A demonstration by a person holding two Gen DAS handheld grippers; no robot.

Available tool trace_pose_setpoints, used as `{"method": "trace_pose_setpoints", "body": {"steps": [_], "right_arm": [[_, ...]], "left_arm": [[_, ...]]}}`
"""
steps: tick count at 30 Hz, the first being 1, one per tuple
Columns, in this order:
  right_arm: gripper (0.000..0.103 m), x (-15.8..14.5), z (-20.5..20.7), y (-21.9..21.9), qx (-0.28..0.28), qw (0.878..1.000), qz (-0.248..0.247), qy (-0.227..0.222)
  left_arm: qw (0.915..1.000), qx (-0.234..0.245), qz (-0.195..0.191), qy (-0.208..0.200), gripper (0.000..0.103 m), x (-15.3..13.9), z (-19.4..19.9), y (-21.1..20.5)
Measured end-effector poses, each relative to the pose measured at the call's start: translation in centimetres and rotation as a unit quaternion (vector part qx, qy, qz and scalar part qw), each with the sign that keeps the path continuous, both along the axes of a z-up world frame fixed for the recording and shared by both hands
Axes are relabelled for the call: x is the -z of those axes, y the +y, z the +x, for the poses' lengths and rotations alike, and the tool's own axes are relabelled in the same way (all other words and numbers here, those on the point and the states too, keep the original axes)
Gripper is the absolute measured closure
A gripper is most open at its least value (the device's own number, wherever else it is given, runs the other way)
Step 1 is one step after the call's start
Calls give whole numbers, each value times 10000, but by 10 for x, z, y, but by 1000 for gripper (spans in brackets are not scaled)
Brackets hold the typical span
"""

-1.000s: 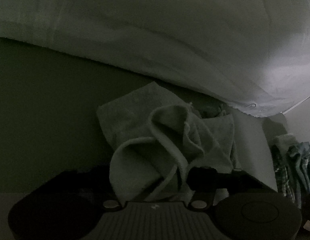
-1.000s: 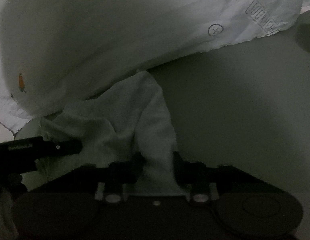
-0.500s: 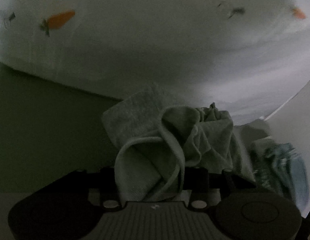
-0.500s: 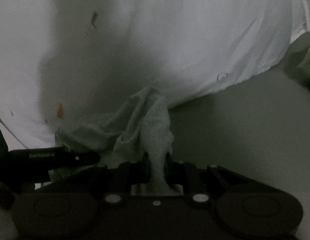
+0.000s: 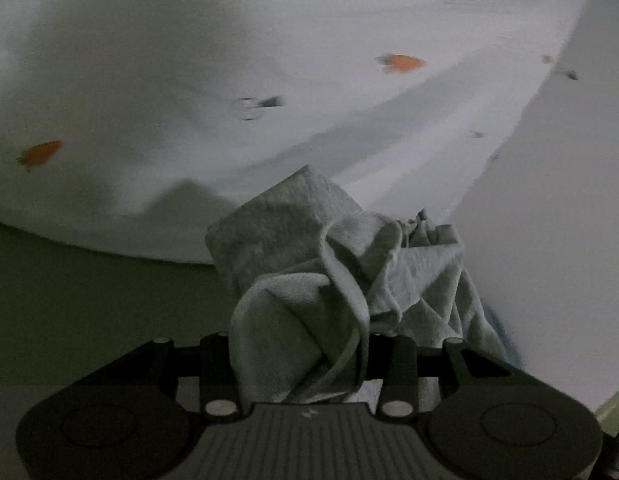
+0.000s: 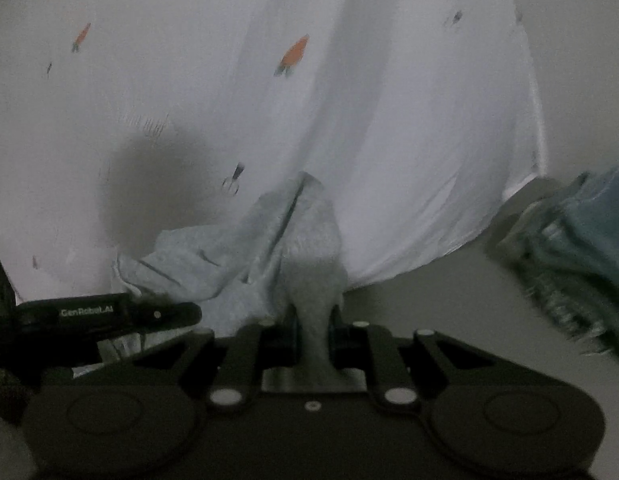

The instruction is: Fold clothes

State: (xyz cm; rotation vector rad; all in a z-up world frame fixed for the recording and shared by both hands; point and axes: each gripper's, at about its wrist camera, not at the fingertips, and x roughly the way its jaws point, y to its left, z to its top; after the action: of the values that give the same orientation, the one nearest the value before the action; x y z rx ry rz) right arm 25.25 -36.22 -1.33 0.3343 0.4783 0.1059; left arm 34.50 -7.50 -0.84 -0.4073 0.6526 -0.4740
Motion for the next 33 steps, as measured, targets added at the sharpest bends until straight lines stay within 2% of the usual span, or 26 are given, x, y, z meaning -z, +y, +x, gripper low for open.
{"method": "trace_pose_setpoints", "body": {"steps": [3, 7, 14, 19, 24, 27, 29, 30, 31, 33], "right_arm": [[89, -20, -29, -11, 205, 9996, -117, -169], [89, -30, -52, -50, 473, 9981, -277, -289], [89, -36, -63, -159, 827, 9947, -411, -449], [89, -41, -42, -258, 828, 9937, -556, -504], [89, -41, -1, -349, 809, 9946, -479, -435], [89, -35, 23, -395, 762, 9959, -363, -325], [88, -28, 40, -420, 777, 9961, -346, -218], [87, -22, 49, -429, 807, 9960, -366, -148], [83, -16, 59, -438, 839, 9957, -389, -76], [73, 2, 80, -447, 1048, 9921, -660, 191]], "left_arm": [[9998, 196, -75, -61, 59, -9, -10, -29], [9984, 520, -80, -182, 59, -19, -20, -83], [9964, 773, -99, -320, 59, -31, -18, -212], [9962, 804, -89, -318, 59, -38, -7, -315], [9973, 695, -254, 33, 59, -39, 27, -401], [9977, 594, -252, 200, 59, -29, 49, -443], [9975, 548, -91, 431, 53, -13, 71, -466], [9971, 523, 26, 560, 46, -4, 83, -477], [9962, 484, 188, 694, 42, 5, 95, -487], [9920, 301, 697, 1004, 43, 24, 109, -495]]}}
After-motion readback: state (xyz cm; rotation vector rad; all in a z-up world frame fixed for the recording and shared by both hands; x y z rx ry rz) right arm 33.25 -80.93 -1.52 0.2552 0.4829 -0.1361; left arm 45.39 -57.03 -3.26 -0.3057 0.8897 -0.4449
